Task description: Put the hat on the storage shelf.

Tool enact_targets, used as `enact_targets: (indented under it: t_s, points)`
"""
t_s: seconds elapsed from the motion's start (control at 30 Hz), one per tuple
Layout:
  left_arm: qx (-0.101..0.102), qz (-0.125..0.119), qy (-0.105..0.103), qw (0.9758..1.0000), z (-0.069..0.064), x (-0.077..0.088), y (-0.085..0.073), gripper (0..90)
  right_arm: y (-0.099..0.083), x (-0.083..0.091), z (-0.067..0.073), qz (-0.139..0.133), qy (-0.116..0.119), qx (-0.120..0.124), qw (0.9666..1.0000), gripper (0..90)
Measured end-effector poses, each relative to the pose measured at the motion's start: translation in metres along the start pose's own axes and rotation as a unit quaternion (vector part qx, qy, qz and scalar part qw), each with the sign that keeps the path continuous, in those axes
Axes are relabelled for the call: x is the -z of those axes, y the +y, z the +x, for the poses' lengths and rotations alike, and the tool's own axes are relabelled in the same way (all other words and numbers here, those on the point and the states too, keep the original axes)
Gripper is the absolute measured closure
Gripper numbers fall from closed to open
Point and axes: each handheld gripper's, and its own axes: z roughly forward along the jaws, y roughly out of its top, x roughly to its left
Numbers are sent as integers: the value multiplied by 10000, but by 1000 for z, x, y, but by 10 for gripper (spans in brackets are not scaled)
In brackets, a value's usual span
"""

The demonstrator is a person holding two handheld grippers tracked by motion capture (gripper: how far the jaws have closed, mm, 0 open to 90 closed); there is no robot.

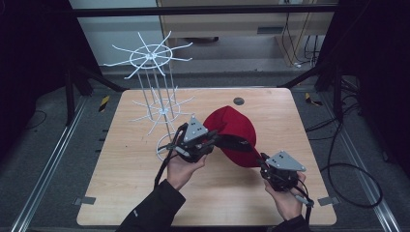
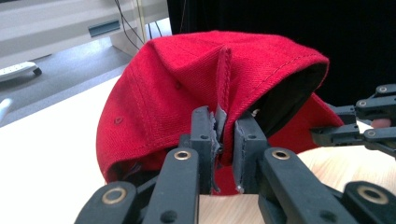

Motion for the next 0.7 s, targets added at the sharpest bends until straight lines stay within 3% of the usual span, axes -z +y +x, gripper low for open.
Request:
enact_targets:
  t_s: [0.13, 0.23, 0.4, 0.7]
  points:
    - [-1, 66, -13, 10000, 2, 9, -11, 803, 1, 2, 5, -9, 167, 4, 9999, 728]
    - [-21, 170, -37, 9998, 2, 17, -23, 803, 2, 2, 8, 9, 462, -135, 9988, 678]
    - [-36, 233, -54, 9997, 3, 25, -34, 803, 4, 4, 12, -4, 635, -154, 9979, 649]
    - [117, 486, -49, 9987, 12, 43, -66, 803, 2, 9, 21, -23, 1091, -145, 9939, 575]
